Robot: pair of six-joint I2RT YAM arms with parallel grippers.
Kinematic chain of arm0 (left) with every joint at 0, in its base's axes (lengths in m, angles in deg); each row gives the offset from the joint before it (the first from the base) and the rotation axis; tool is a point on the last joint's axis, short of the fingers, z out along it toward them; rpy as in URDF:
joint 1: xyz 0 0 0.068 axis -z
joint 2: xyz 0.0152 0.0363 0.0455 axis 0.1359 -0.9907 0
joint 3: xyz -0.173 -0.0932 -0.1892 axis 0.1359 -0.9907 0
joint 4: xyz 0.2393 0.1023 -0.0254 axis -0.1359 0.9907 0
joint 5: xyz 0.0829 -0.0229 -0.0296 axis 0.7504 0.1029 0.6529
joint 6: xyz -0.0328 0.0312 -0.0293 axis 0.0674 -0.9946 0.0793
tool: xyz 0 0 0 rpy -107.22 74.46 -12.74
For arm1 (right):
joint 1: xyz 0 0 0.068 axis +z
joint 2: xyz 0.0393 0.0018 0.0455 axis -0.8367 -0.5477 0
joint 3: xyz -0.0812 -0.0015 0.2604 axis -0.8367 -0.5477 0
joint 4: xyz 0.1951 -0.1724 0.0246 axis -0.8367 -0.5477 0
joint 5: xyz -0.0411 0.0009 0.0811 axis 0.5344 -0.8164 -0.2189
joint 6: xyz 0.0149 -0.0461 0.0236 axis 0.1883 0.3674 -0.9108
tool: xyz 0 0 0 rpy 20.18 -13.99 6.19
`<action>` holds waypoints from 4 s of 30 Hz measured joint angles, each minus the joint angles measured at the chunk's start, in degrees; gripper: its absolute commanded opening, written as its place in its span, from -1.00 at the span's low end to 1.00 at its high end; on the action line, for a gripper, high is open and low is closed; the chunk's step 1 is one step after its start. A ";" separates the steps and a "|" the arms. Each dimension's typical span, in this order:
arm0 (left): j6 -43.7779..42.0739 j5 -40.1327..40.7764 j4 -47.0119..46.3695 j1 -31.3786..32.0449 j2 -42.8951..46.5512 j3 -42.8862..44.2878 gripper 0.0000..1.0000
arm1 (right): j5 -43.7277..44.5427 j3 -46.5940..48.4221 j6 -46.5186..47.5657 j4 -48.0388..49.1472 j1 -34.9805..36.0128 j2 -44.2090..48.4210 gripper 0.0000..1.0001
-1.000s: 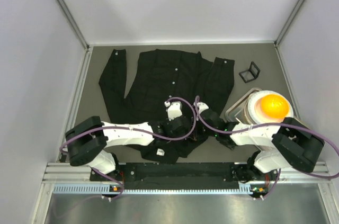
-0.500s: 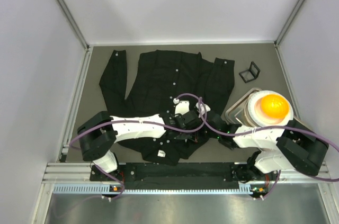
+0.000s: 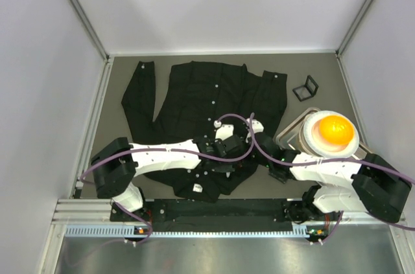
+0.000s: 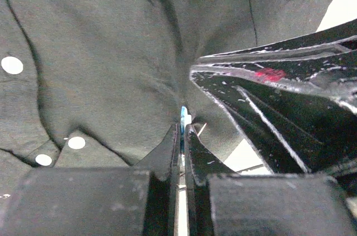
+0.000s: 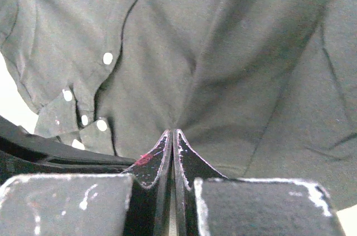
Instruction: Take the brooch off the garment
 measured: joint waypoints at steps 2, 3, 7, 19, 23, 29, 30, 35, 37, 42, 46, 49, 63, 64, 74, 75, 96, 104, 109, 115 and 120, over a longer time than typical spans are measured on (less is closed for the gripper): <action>-0.04 1.55 0.35 0.00 0.87 -0.11 -1.00 | 0.98 0.00 -0.66 -1.36 0.00 0.50 -0.88; -0.37 2.64 0.35 0.00 1.18 -0.09 -1.00 | 1.62 0.00 -1.03 -2.08 0.00 0.72 -0.83; -4.11 5.01 1.36 -0.02 1.05 0.24 -1.00 | 3.32 0.00 -2.32 -3.89 -0.02 1.03 -0.78; -17.99 2.08 -1.70 -2.29 13.92 -3.80 -1.00 | 0.90 0.02 -1.18 -12.59 -4.22 12.72 -0.46; -17.75 -6.86 -14.84 -10.71 25.64 -11.58 -1.00 | -4.35 0.02 1.31 -16.68 -6.12 22.16 -0.14; -15.39 -16.09 -34.07 -14.97 30.73 -20.76 -1.00 | -15.50 -0.04 5.84 -17.79 -7.43 35.69 0.15; -14.99 -17.18 -36.37 -14.95 30.91 -21.44 -1.00 | -17.07 -0.04 6.29 -17.51 -7.48 36.89 0.16; -11.69 -22.91 -51.74 -14.95 32.30 -25.22 -1.00 | -21.79 -0.04 6.93 -15.72 -7.52 39.91 0.16; -10.40 -24.68 -56.78 -14.93 32.48 -25.92 -1.00 | -22.69 -0.04 6.91 -14.60 -7.54 40.41 0.15; -7.04 -28.35 -66.42 -14.80 32.46 -28.46 -1.00 | -23.50 -0.20 6.78 -11.30 -7.54 41.99 0.10; -5.44 -30.08 -69.88 -14.62 32.44 -29.05 -1.00 | -23.47 -0.90 6.19 -7.54 -7.54 43.50 0.02; -4.94 -30.67 -72.28 -14.45 32.44 -29.07 -1.00 | -22.99 -0.92 5.38 -5.29 -7.54 43.45 -0.06; -4.55 -30.93 -75.56 -13.51 32.44 -30.10 -1.00 | -19.91 -4.87 -0.55 6.93 -7.61 42.51 -0.19; -4.50 -30.67 -75.67 -13.33 32.44 -30.14 -1.00 | -19.56 -5.07 -0.90 8.02 -7.61 42.42 -0.19; -4.61 -26.93 -75.97 -12.85 32.59 -30.47 -1.00 | -18.60 -5.44 -3.45 13.33 -7.61 39.19 -0.24; -4.79 -26.49 -75.69 -12.72 32.76 -30.47 -1.00 | -18.51 -5.46 -3.50 13.35 -7.61 39.19 -0.24; -7.85 -19.21 -71.49 -10.45 35.39 -30.47 -1.00 | -16.02 -7.80 -7.82 18.23 -7.58 37.16 -0.22; -8.87 -17.94 -71.30 -9.33 35.36 -30.47 -1.00 | -14.80 -8.39 -9.51 19.91 -7.08 37.03 -0.28; -10.62 -16.96 -70.97 -8.41 35.34 -30.42 -1.00 | -13.68 -8.39 -10.86 19.96 -6.82 37.03 -0.41; -12.50 -15.91 -70.12 -7.72 35.36 -30.40 -1.00 | -13.53 -8.92 -12.31 20.83 -6.82 36.76 -0.47; -14.21 -15.08 -68.89 -7.32 35.56 -30.40 -1.00 | -13.38 -9.90 -13.81 21.68 -6.82 36.63 -0.53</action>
